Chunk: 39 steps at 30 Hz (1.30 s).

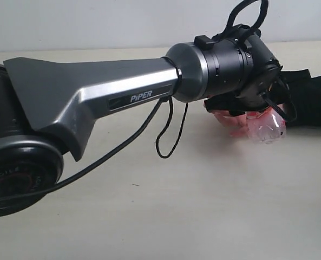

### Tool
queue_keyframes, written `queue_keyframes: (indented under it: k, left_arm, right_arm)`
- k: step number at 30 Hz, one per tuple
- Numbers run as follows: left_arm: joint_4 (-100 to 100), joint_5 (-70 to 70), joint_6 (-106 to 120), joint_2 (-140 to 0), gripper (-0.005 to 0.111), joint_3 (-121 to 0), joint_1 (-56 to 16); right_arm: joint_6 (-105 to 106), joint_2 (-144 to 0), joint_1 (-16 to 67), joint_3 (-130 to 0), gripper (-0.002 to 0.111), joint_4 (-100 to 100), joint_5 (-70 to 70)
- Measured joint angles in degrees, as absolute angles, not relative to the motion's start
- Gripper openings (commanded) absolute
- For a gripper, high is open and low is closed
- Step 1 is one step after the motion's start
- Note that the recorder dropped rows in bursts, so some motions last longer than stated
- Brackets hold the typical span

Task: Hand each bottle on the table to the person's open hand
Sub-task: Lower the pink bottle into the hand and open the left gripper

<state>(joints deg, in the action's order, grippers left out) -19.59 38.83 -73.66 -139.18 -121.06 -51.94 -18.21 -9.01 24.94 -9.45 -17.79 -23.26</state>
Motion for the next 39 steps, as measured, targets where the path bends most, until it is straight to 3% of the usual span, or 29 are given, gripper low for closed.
queue_keyframes:
  k: [5,34,37,39]
  left_arm:
    - [-26.59,39.30,-82.08,-139.18,0.000,-121.06,-52.87]
    - [-26.85,40.24,-82.60,-141.67,0.000,-121.06,-52.62]
    - [-26.85,40.24,-82.60,-141.67,0.007,-121.06,-52.62]
    - [-26.85,40.24,-82.60,-141.67,0.018,-121.06,-52.62]
  right_arm:
    - [-18.21,-9.01,24.94,-9.45,0.000,-17.79,-23.26]
    - [-18.21,-9.01,24.94,-9.45,0.000,-17.79,-23.26]
    - [-18.21,-9.01,24.94,-9.45,0.000,-17.79,-23.26]
    - [-18.21,-9.01,24.94,-9.45,0.000,-17.79,-23.26]
